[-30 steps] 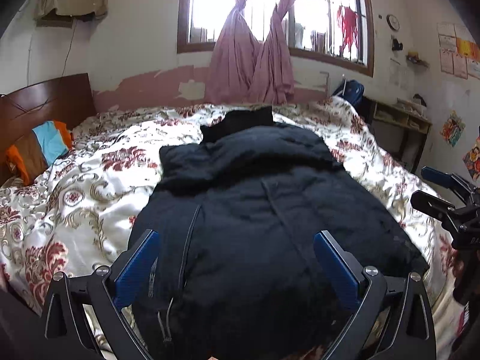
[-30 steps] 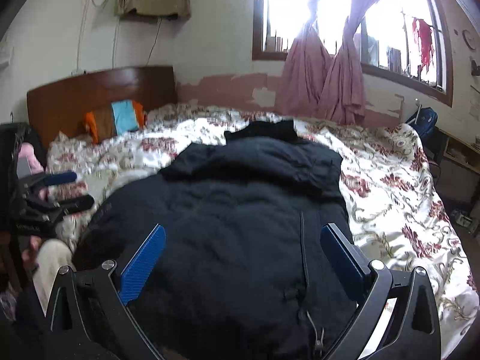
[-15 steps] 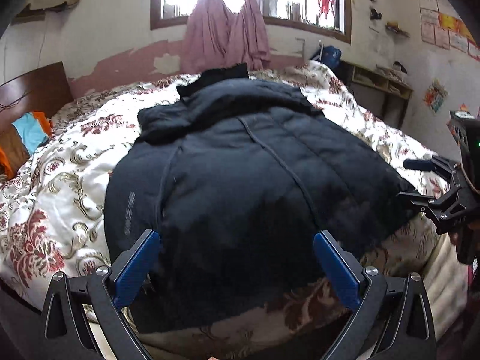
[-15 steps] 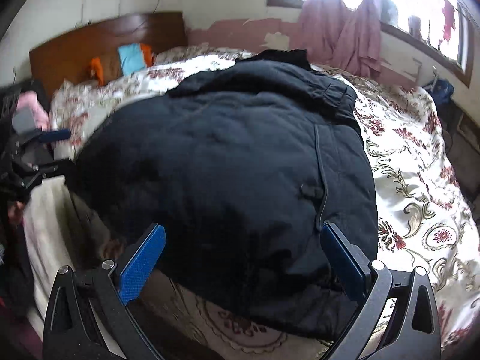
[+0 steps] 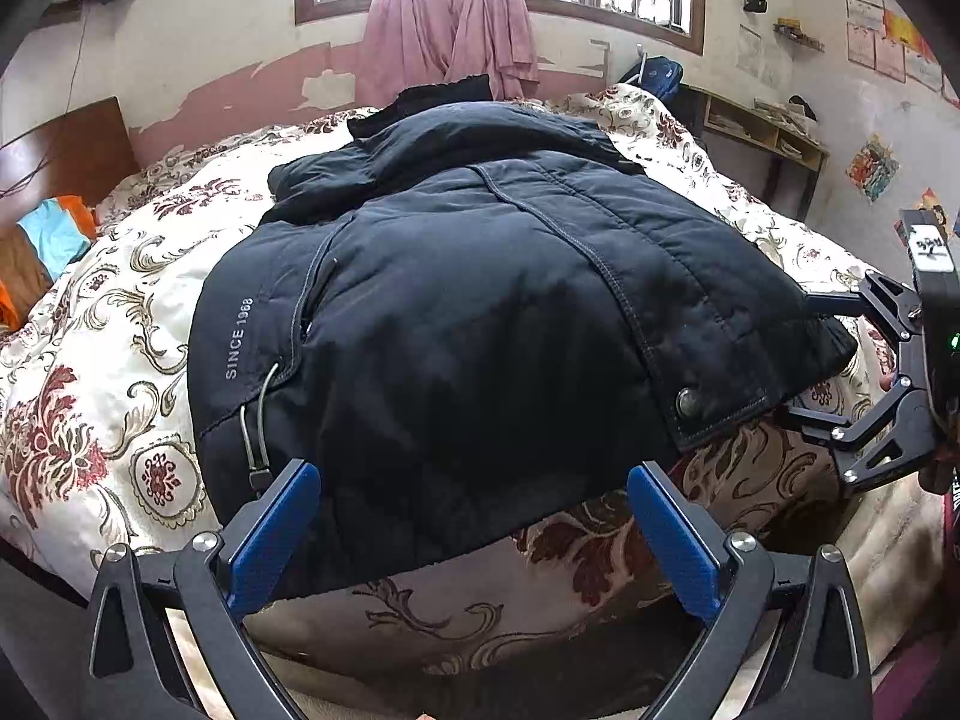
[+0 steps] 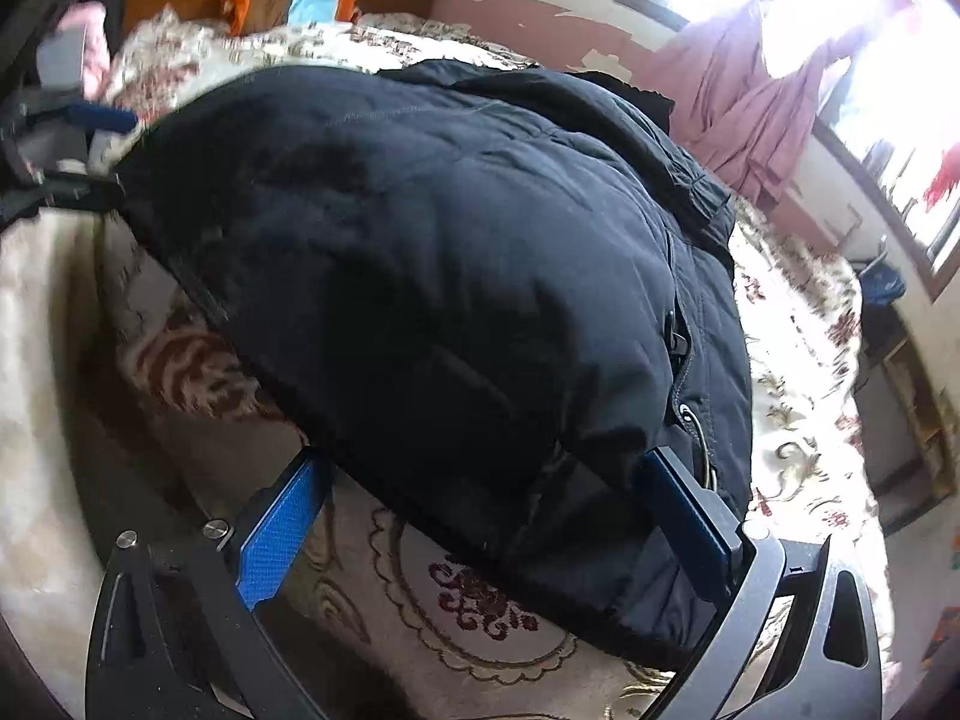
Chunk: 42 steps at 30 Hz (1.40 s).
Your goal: Fold large clothes
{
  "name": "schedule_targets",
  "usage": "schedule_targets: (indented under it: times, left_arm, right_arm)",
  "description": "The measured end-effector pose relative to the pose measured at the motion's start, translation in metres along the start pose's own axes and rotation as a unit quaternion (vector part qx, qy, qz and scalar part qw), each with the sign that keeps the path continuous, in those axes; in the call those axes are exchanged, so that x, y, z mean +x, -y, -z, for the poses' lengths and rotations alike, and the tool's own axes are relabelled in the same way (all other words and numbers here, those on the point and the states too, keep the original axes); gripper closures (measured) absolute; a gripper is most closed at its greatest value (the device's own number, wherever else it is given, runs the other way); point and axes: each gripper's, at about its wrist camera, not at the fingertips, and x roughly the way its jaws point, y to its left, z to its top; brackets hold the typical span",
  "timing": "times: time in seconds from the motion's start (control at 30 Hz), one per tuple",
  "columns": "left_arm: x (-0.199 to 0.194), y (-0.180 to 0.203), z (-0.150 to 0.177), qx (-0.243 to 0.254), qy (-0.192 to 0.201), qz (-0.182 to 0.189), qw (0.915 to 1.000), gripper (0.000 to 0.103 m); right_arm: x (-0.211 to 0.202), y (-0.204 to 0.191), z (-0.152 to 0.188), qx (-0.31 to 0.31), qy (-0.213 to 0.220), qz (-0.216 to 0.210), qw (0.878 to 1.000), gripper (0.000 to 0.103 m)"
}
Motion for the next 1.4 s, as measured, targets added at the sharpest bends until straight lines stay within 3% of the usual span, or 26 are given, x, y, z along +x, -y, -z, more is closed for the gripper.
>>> schedule_targets:
  times: [0.17, 0.37, 0.63, 0.7, 0.8, 1.03, 1.1, 1.2, 1.27, 1.4]
  left_arm:
    - [0.003, 0.001, 0.004, 0.0, -0.006, -0.001, 1.0, 0.0]
    - [0.003, 0.003, 0.011, 0.004, -0.01, -0.007, 0.9999, 0.0]
    - [0.006, 0.012, 0.019, 0.033, -0.015, -0.037, 0.9987, 0.0]
    - [0.006, 0.016, 0.019, 0.043, -0.014, -0.051, 0.9977, 0.0]
    - [0.01, 0.024, 0.02, 0.058, -0.014, -0.103, 0.9928, 0.0]
    - [0.032, 0.03, 0.02, 0.084, -0.028, -0.21, 0.9736, 0.0]
    - [0.031, 0.029, 0.018, 0.084, -0.021, -0.223, 0.9711, 0.001]
    - [0.024, 0.026, 0.013, 0.08, 0.005, -0.249, 0.9651, 0.016]
    - [0.018, 0.022, 0.009, 0.08, 0.026, -0.269, 0.9596, 0.032]
    - [0.001, 0.013, -0.003, 0.079, 0.067, -0.266, 0.9582, 0.05]
  right_arm:
    - [-0.001, -0.006, -0.001, -0.004, 0.011, 0.03, 0.999, 0.002]
    - [-0.014, 0.003, -0.008, 0.033, 0.05, 0.045, 0.997, 0.002]
    - [-0.04, 0.031, -0.033, 0.109, 0.094, 0.012, 0.989, 0.002]
    - [-0.042, 0.038, -0.038, 0.121, 0.1, -0.001, 0.988, 0.002]
    - [-0.043, 0.048, -0.043, 0.133, 0.11, -0.011, 0.985, 0.002]
    - [-0.037, 0.057, -0.052, 0.161, 0.122, -0.028, 0.979, 0.002]
    - [-0.037, 0.056, -0.052, 0.166, 0.125, -0.029, 0.978, 0.002]
    - [-0.036, 0.054, -0.052, 0.16, 0.127, -0.025, 0.979, 0.002]
    - [-0.036, 0.051, -0.049, 0.147, 0.126, -0.018, 0.981, 0.002]
    - [-0.037, 0.046, -0.044, 0.129, 0.118, -0.011, 0.985, 0.002]
